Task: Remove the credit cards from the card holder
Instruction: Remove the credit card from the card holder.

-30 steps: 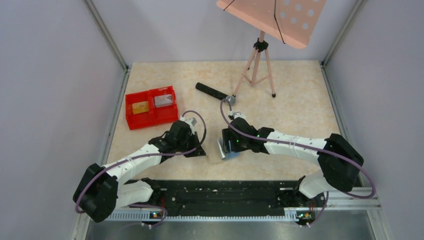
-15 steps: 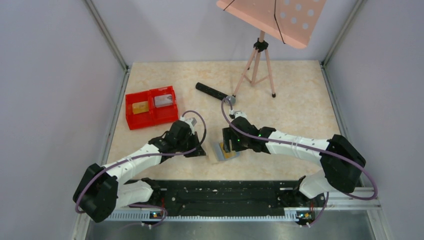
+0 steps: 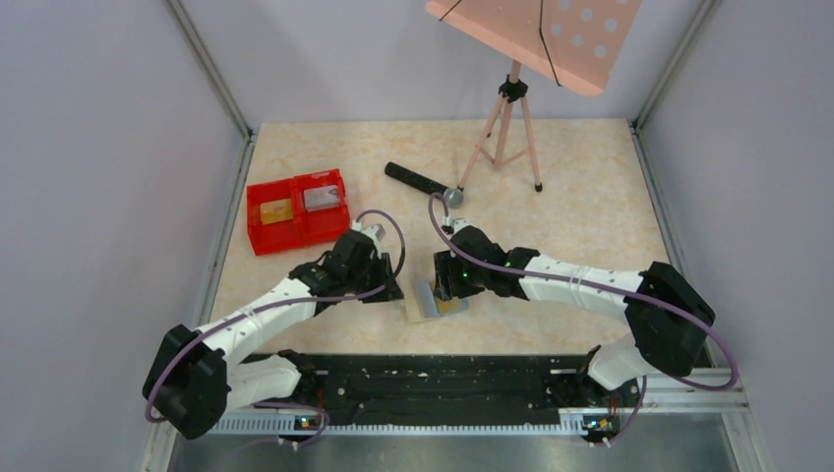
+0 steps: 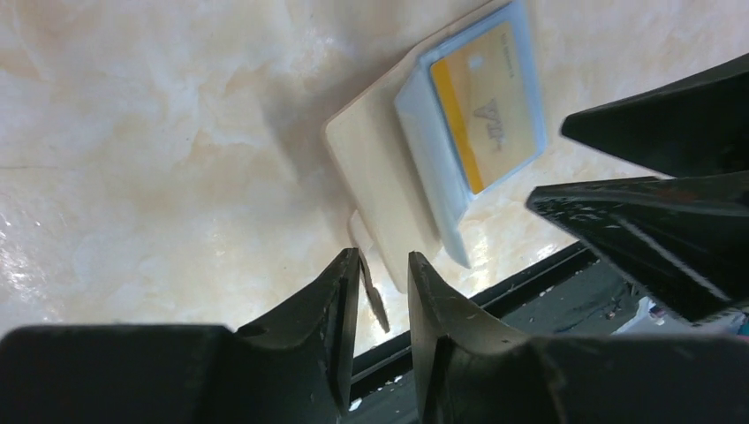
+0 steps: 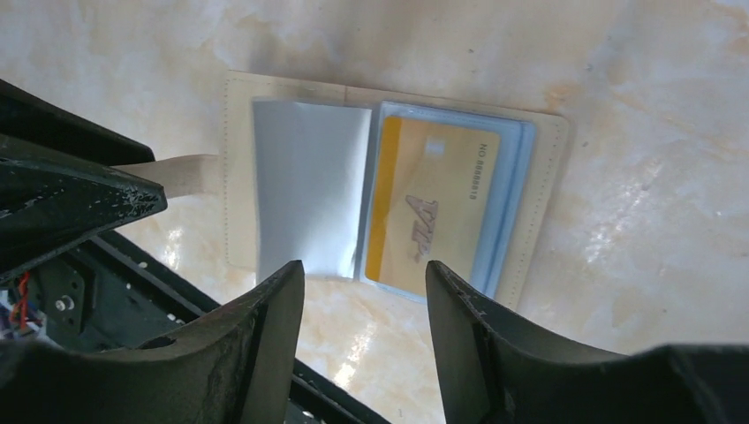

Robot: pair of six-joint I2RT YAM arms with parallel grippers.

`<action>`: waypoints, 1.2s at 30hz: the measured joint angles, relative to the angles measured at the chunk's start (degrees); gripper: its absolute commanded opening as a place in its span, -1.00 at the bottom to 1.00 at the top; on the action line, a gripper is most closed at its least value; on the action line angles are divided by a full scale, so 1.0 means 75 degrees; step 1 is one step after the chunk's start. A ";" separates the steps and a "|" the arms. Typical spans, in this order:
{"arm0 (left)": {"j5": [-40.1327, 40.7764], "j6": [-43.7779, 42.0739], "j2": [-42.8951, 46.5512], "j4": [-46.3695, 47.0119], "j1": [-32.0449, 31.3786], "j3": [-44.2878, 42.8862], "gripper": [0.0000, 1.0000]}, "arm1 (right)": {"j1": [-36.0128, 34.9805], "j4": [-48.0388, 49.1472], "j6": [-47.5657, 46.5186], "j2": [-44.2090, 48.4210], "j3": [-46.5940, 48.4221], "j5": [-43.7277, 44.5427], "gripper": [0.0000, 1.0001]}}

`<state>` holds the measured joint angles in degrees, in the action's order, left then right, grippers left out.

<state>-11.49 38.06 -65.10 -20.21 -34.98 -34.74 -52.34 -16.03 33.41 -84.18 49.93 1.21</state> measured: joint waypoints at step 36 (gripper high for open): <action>-0.1530 0.1341 -0.2410 0.3791 -0.0379 0.0221 -0.56 | 0.1967 0.1539 -0.0452 -0.0111 -0.0959 -0.2742 -0.26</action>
<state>-22.96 48.12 -83.18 8.23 -37.82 -33.08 -37.58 -4.49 30.02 -85.01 42.74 -19.35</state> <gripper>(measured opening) 0.221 0.381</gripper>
